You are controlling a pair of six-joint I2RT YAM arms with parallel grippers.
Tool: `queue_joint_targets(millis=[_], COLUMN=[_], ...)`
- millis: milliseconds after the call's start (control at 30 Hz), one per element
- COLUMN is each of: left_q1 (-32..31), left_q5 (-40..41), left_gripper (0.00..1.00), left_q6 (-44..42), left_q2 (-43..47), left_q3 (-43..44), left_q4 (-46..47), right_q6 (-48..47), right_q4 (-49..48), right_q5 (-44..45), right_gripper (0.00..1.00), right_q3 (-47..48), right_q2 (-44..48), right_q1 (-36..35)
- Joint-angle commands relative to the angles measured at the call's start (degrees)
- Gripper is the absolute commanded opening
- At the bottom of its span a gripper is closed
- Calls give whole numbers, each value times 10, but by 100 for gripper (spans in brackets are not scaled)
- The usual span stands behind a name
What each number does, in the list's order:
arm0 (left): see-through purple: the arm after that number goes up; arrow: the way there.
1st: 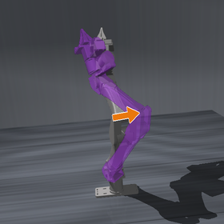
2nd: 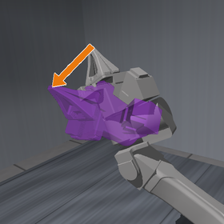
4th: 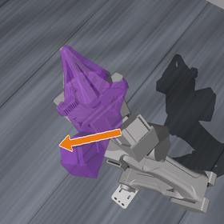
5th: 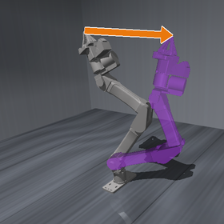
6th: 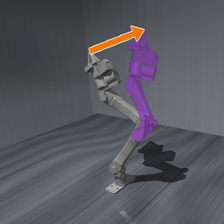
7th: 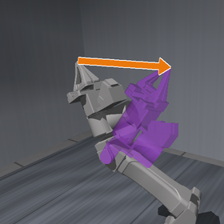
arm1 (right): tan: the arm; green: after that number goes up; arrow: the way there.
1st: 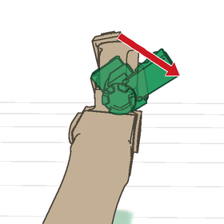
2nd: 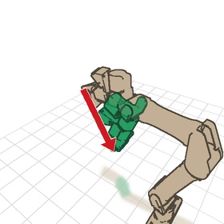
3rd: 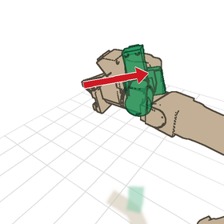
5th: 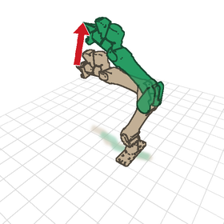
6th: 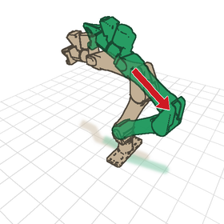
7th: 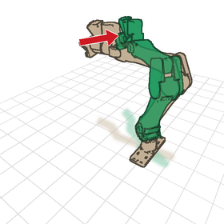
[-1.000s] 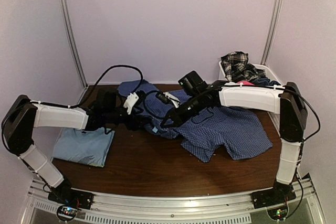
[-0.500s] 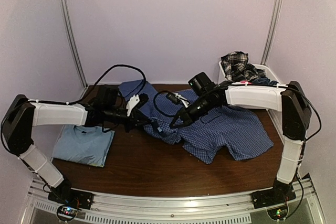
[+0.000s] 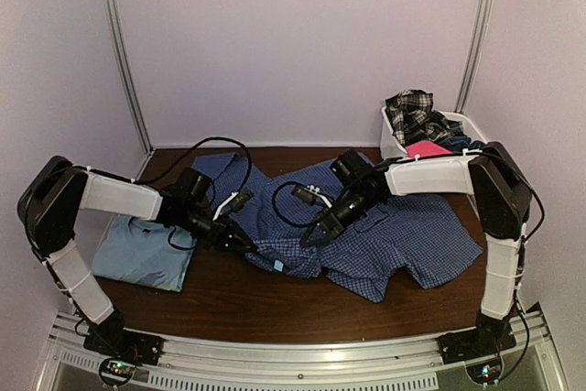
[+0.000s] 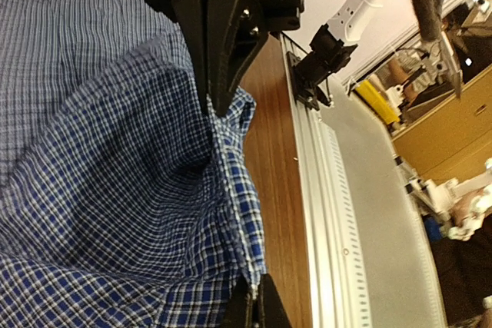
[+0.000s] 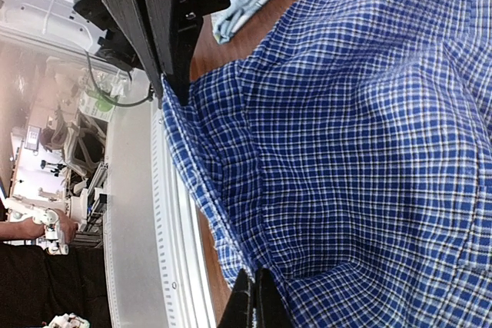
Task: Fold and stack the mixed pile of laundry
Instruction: Adjust the flattened shirt at the center of the board.
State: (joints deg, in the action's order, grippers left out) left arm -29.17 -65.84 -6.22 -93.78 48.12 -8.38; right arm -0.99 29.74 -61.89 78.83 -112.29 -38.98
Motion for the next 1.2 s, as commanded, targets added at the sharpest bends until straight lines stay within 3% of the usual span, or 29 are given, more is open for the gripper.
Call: queue_joint_targets(millis=[0,100,233,267,300,533,833,1033,1167], left_q1=[30,29,29,28,27,16,16,16,19], left_q5=[-117,-115,-92,-93,-90,-108,-122,-141,-151], left_gripper=[0,0,7,8,8,4,0,0,0], left_q6=[93,74,101,110,119,117,153,167,184], left_q2=[-83,-129,-157,-170,-185,-232,-244,-247,-241], left_q3=[15,60,69,72,77,112,113,118,112], left_q4=[-19,-83,-90,-90,-90,-134,-132,-130,-117], right_q6=[-16,-19,-10,-3,4,47,-3,-31,-48], right_q4=[105,113,107,109,110,43,9,-7,-5], right_q5=[85,124,174,205,237,404,523,581,642], right_gripper=[0,0,0,6,19,54,57,66,65], right_q3=[3,4,-11,-12,-13,-47,-27,-19,-28], right_q2=[-57,-65,-45,-38,-28,124,120,58,34], right_q1=[49,49,46,46,45,0,-142,-182,-193])
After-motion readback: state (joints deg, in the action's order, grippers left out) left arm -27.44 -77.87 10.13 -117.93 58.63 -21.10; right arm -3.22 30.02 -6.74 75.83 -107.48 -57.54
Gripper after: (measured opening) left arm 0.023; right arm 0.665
